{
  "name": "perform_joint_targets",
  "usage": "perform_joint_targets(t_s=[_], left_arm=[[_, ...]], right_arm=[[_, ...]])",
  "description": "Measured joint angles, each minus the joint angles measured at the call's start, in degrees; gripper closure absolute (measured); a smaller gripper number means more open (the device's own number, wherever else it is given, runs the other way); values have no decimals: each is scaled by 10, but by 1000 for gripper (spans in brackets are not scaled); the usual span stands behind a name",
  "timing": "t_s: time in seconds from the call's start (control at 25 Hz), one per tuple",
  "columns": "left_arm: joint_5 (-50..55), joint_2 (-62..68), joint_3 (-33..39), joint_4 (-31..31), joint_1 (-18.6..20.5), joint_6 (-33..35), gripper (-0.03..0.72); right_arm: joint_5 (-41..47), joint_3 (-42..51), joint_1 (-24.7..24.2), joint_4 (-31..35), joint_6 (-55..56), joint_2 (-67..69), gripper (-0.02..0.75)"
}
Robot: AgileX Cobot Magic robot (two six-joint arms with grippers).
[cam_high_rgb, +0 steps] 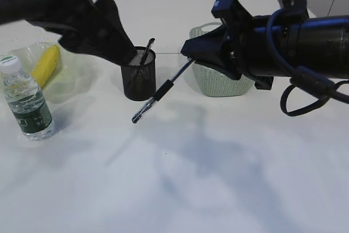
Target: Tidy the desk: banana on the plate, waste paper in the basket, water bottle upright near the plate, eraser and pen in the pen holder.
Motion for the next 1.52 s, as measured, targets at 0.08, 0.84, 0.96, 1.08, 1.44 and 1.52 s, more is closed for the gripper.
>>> perform_joint_targets(t_s=[0.08,0.84,0.96,1.08,1.44,1.52], left_arm=[[0,-27,0,6,0,-20,268],[-140,-232,256,-54,0,-85,265],[-170,-240,273,-58,0,-85,265],[-204,-240,276,-60,0,-85,265],[-333,-240,288,-63,0,-86,266],[-363,-240,299,-64,0,-86,270]], right_arm=[[0,0,-4,0,0,-10,695],[-6,0,-54,0,81,-128,695],[4,0,-56,0,98,-134,695],[12,-1,-56,-1,104,-134,695],[12,-39,-56,-2,148,-134,696],[7,-47,-56,-2,164,-134,696]])
